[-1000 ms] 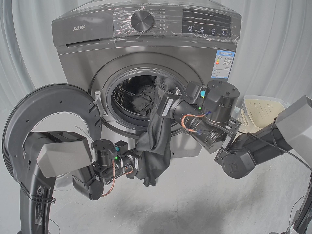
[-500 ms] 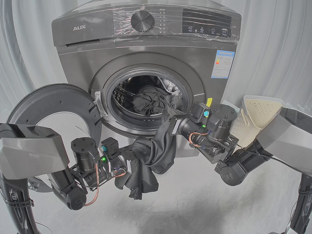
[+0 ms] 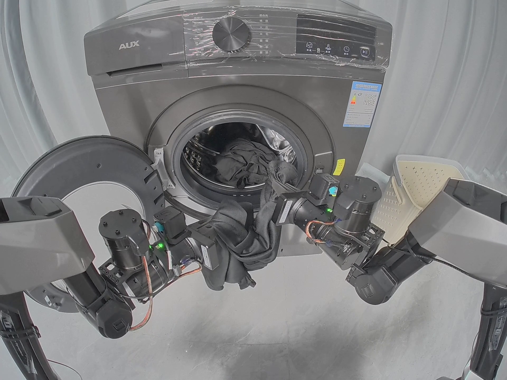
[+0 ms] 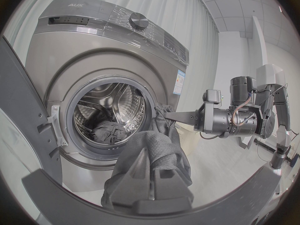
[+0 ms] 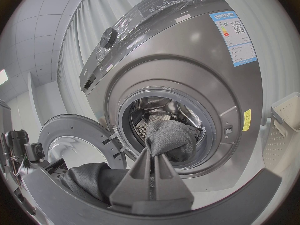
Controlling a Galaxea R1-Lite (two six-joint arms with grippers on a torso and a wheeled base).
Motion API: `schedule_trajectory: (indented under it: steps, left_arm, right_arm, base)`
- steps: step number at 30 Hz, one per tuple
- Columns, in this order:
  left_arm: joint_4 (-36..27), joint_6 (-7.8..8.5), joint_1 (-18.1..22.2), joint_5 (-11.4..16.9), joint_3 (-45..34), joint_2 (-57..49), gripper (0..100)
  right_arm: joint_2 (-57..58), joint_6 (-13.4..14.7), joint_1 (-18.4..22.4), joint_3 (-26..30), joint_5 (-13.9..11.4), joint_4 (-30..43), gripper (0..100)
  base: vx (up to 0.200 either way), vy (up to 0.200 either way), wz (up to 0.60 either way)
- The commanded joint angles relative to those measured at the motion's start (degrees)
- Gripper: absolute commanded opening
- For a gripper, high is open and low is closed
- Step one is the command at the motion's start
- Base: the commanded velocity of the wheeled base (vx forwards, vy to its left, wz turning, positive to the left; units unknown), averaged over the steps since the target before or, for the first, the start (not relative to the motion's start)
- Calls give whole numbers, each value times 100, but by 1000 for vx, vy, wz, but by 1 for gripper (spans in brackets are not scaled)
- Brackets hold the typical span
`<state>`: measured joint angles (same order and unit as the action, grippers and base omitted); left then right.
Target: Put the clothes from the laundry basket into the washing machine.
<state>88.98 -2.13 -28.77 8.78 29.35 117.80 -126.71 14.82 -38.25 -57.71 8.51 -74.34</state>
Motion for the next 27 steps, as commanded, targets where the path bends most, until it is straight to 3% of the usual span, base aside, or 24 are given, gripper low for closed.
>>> schedule_trajectory:
  steps: [1, 2, 5, 9, 10, 14, 19, 27]
  left_arm:
    - [5, -6, -6, -8, 35, -55, 0]
    - [5, -6, -6, -8, 44, -55, 0]
    - [5, -15, 12, -25, 141, -55, 0]
    - [5, -138, 47, -95, 369, -64, 0]
    - [5, -235, 56, -219, 475, -73, 0]
    - [5, -340, 56, -394, 642, -64, 0]
    - [5, -349, 56, -429, 677, -64, 0]
    - [5, -349, 56, -421, 659, -55, 0]
  right_arm:
    - [-12, 3, 2, 5, 2, -2, 0]
    - [-12, 3, 11, 14, 2, -2, 100]
    - [-38, -41, 46, 41, 37, 51, 100]
    - [-56, -375, 204, 322, 54, 33, 100]
    - [-82, -507, 266, 542, 54, 60, 100]
    - [-144, -674, 310, 1104, 54, 77, 100]
    - [-231, -683, 336, 1315, 54, 77, 100]
    - [-293, -656, 503, 1139, 90, 86, 100]
  base:
    - [0, 0, 0]
    - [0, 0, 0]
    - [0, 0, 0]
    - [0, 0, 0]
    - [0, 0, 0]
    - [0, 0, 0]
    - [0, 0, 0]
    - [0, 0, 0]
